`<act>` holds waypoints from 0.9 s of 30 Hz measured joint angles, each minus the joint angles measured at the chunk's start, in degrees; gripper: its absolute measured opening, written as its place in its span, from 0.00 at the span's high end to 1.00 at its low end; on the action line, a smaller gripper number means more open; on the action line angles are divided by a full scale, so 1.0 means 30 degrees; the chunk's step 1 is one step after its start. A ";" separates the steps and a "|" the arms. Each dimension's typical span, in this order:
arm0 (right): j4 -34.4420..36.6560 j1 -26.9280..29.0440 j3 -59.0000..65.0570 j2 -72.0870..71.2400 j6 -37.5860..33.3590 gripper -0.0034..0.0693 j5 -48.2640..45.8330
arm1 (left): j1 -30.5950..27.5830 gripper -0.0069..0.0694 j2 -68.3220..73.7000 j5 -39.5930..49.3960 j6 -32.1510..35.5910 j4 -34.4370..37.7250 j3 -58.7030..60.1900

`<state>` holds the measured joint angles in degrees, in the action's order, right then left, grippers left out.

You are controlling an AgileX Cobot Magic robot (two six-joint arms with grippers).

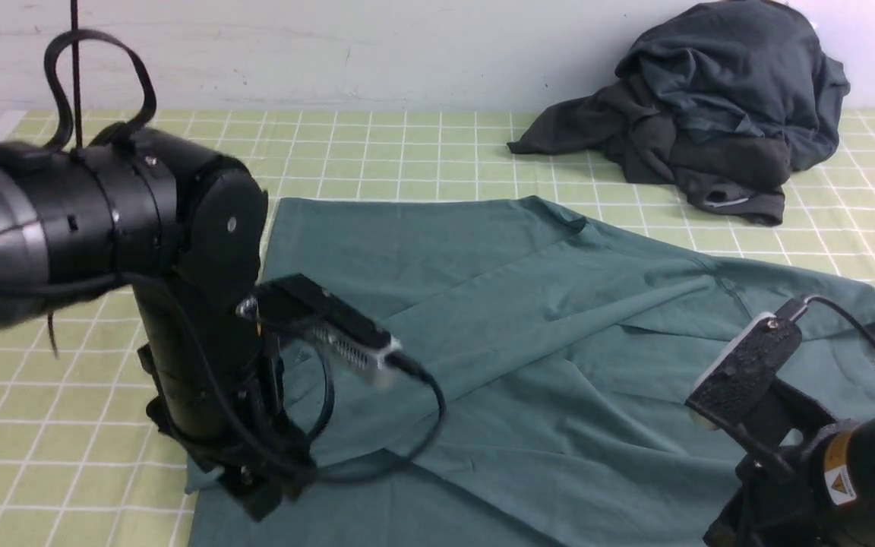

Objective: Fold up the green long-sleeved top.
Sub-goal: Use both arms simultaneously to clamp the lower edge of the clothing fabric

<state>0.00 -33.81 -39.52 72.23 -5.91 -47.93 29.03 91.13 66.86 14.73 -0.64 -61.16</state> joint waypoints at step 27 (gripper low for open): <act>0.0966 0.0000 0.0000 -0.1250 -0.2347 0.95 -0.0122 | 0.0857 0.89 -0.3759 -0.6780 0.6368 -0.1527 0.7240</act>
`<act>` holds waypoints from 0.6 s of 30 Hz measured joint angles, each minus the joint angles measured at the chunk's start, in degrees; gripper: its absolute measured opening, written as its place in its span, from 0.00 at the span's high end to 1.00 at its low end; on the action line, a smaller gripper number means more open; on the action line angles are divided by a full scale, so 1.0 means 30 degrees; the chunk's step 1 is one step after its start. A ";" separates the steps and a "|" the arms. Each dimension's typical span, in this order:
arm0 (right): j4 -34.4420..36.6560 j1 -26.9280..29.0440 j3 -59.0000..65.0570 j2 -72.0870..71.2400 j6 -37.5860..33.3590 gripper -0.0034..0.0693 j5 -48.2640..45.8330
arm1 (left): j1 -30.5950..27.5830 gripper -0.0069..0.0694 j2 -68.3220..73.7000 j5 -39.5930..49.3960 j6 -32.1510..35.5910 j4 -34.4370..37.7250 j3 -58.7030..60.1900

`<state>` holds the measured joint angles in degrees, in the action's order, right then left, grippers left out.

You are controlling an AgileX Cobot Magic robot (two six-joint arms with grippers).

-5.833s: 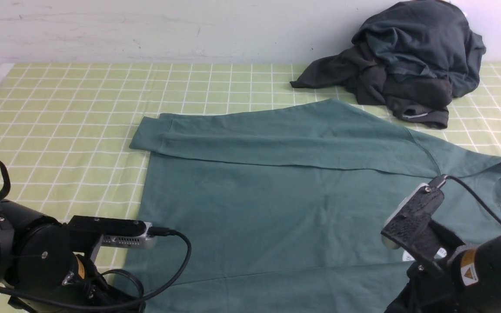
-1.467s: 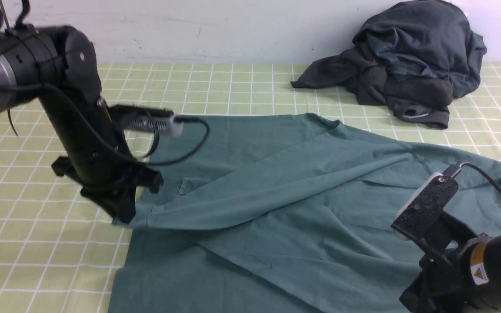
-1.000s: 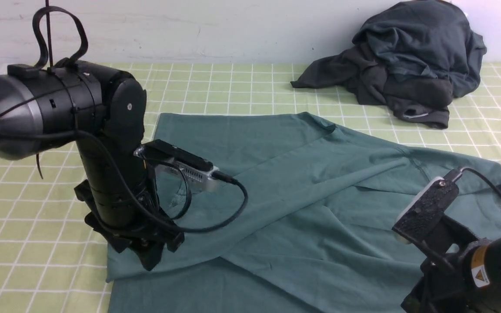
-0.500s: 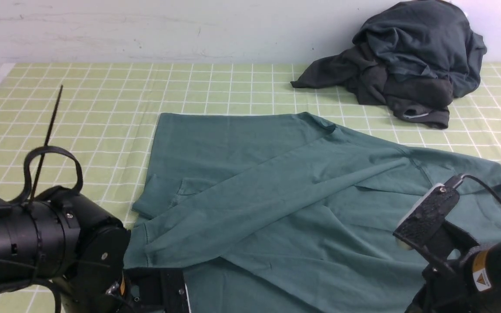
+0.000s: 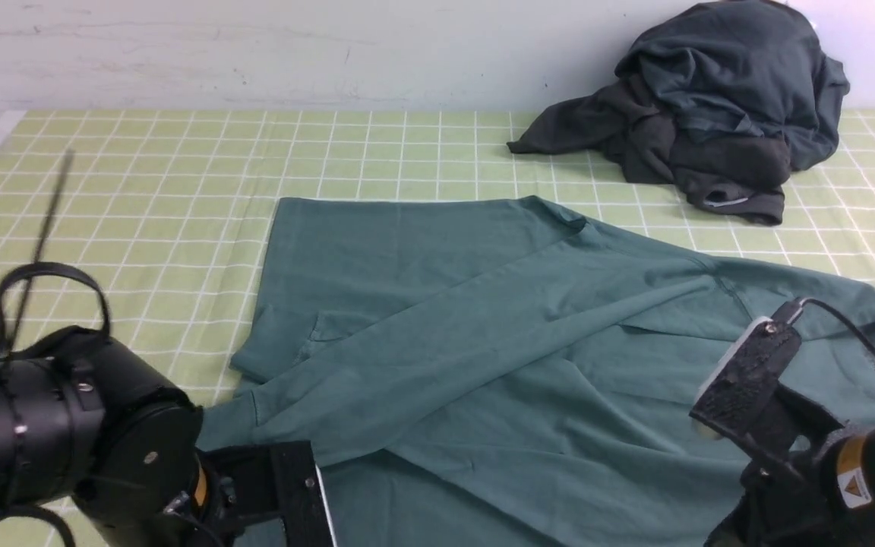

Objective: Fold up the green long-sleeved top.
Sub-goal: Use both arms simultaneously to clamp the lower edge of the clothing fabric

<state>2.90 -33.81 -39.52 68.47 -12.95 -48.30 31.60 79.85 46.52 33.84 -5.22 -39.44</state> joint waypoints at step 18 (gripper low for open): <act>-0.8935 0.0000 0.0783 0.1452 -0.5049 0.67 -0.2740 | 0.0000 0.90 -0.4176 0.1912 -0.6252 0.0002 0.0553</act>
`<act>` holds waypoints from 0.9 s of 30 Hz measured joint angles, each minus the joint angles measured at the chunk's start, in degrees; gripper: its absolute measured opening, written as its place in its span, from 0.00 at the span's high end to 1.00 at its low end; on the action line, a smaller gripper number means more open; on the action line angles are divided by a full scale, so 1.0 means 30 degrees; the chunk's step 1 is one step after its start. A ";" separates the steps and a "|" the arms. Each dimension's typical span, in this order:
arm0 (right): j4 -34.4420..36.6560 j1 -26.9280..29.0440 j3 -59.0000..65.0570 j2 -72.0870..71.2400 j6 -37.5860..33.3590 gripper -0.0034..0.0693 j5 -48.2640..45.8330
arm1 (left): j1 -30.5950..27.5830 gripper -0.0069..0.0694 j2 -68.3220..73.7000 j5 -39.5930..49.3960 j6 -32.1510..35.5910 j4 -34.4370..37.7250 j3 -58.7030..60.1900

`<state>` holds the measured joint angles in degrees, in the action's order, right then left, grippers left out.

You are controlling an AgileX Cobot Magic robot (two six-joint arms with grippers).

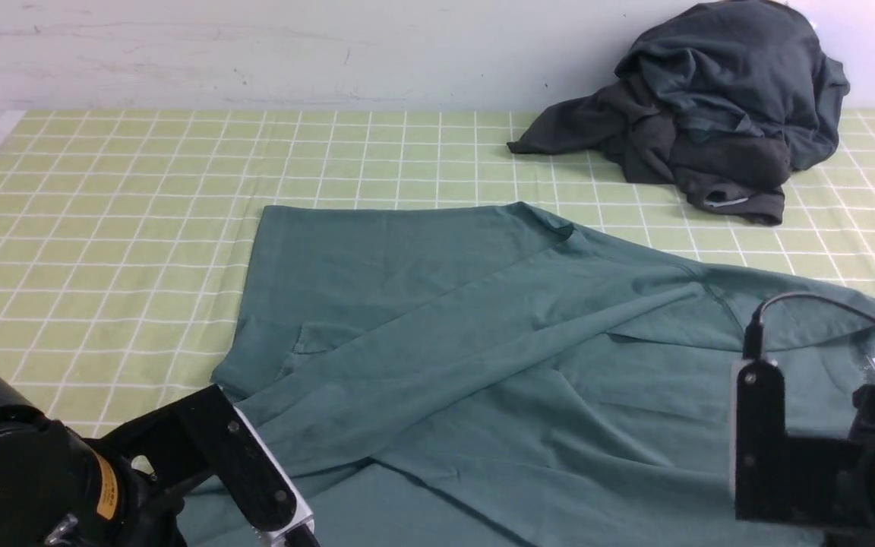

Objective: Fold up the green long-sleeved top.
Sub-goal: Use both arms simultaneously to clamp the lower edge of the clothing fabric

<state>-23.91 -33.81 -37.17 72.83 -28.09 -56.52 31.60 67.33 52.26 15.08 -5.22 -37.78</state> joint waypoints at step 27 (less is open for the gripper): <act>-0.3892 0.2306 0.1029 0.3083 -0.1513 0.95 0.2352 | 0.0000 0.90 -0.0384 -0.0194 -0.1062 0.1164 -0.0085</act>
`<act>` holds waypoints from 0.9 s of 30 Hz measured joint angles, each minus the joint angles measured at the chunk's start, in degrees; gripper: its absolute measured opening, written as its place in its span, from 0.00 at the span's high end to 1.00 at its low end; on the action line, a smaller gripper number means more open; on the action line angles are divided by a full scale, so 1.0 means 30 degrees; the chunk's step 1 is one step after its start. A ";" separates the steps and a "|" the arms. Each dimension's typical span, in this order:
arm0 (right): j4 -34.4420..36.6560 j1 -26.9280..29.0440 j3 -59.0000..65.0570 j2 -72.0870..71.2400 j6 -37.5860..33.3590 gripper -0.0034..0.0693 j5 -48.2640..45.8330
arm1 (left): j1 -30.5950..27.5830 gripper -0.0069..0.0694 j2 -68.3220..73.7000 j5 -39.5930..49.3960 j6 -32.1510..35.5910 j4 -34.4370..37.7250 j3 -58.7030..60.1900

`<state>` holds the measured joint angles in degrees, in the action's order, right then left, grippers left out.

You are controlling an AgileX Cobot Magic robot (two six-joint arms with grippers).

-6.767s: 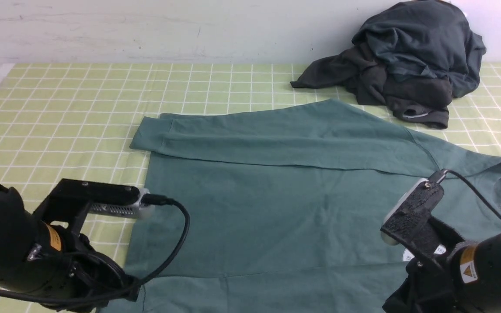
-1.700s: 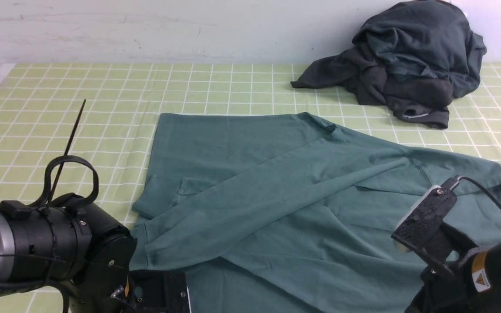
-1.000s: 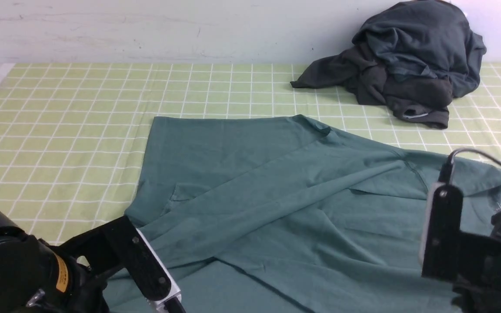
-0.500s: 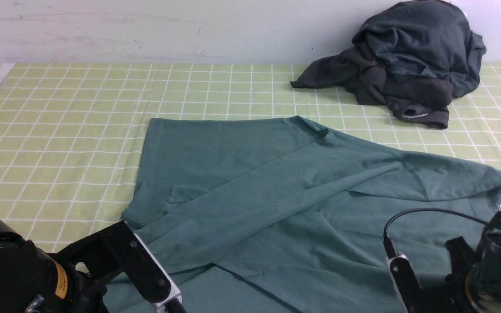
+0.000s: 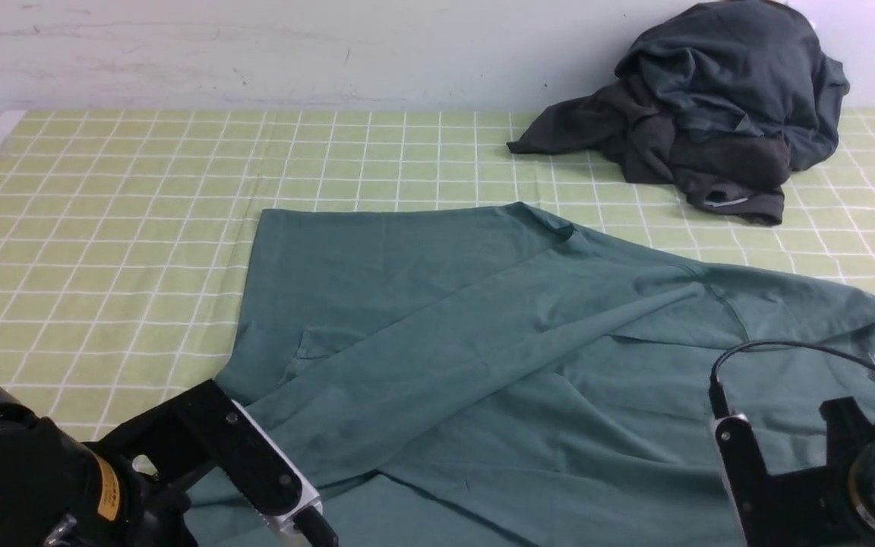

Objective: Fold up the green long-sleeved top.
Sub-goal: Use both arms simultaneously to clamp the lower edge of the clothing fabric, then use both arms to drag the lower edge of the fabric forward and fold it over the upper edge

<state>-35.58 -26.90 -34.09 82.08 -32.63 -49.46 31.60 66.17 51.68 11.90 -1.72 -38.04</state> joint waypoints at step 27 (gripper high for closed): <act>0.1769 0.4315 -1.6758 0.9365 0.2885 0.95 0.2337 | -0.7323 0.90 1.5209 -0.2289 -0.4193 -0.0311 -2.0132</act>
<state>-30.28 -13.95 -84.36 110.17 -23.98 -42.45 9.63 111.80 44.81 -0.68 -2.65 -98.44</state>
